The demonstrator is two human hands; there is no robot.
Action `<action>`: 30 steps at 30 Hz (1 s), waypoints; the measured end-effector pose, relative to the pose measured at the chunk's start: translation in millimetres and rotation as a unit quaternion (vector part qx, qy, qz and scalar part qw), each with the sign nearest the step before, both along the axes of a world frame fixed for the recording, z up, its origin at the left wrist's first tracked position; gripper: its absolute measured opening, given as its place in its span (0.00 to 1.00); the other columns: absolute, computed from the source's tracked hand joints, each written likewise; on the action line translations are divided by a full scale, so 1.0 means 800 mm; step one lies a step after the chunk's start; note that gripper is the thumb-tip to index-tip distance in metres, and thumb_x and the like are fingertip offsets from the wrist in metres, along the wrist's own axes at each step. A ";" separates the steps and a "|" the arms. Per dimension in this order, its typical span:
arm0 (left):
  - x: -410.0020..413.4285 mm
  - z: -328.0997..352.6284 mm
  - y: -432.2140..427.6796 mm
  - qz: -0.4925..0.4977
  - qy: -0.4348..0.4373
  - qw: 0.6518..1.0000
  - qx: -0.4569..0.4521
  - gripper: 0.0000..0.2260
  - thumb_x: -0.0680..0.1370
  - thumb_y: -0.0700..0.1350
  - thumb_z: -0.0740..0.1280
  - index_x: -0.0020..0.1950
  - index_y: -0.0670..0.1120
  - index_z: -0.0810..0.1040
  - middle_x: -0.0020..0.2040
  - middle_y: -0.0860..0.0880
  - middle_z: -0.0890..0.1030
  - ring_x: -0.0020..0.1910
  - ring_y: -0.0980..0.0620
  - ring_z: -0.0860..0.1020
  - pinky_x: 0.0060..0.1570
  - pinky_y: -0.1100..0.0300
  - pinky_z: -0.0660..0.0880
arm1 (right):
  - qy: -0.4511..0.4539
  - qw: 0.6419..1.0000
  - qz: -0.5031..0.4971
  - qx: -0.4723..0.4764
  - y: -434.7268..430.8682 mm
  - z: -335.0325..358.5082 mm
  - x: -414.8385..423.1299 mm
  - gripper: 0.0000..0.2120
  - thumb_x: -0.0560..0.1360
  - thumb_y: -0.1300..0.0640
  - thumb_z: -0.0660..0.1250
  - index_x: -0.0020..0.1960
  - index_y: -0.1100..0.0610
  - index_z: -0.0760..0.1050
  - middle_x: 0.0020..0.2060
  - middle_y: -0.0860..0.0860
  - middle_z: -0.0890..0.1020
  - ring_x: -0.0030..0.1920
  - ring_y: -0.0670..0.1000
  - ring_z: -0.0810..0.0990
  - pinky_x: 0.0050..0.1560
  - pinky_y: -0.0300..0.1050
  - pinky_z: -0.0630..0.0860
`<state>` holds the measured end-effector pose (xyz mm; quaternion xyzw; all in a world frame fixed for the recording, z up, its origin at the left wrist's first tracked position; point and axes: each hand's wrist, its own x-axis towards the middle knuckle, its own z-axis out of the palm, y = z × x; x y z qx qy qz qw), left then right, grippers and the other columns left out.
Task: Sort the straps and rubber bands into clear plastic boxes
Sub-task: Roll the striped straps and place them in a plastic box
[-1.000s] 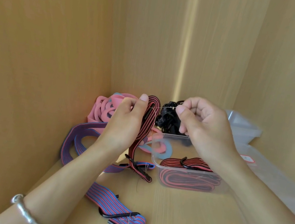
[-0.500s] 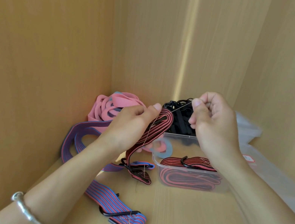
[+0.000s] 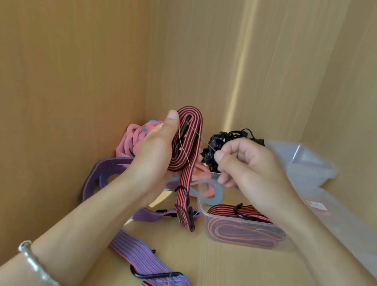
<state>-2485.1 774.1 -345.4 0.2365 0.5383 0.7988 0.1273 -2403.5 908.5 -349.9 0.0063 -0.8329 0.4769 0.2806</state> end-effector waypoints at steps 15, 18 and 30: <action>0.003 0.002 0.001 -0.055 -0.039 0.990 0.124 0.24 0.80 0.60 0.53 0.52 0.40 0.77 0.40 0.46 0.80 0.37 0.50 0.78 0.40 0.57 0.78 | -0.026 0.995 0.097 0.015 -0.020 -0.008 0.003 0.09 0.74 0.50 0.70 0.47 0.47 0.70 0.39 0.44 0.84 0.39 0.45 0.81 0.56 0.57 0.77; 0.006 0.000 0.002 -0.068 -0.032 0.990 0.117 0.25 0.81 0.60 0.51 0.44 0.43 0.79 0.35 0.49 0.81 0.32 0.53 0.80 0.34 0.59 0.78 | -0.020 0.991 0.130 -0.010 -0.024 -0.009 0.001 0.10 0.71 0.48 0.69 0.46 0.42 0.68 0.40 0.48 0.84 0.45 0.56 0.84 0.52 0.56 0.79; 0.006 0.004 0.002 -0.025 -0.023 0.990 0.137 0.23 0.82 0.53 0.55 0.66 0.35 0.71 0.49 0.42 0.78 0.48 0.45 0.76 0.55 0.46 0.71 | 0.030 0.990 0.135 -0.018 -0.027 -0.005 0.003 0.15 0.76 0.57 0.69 0.56 0.43 0.69 0.32 0.43 0.78 0.34 0.47 0.76 0.41 0.45 0.75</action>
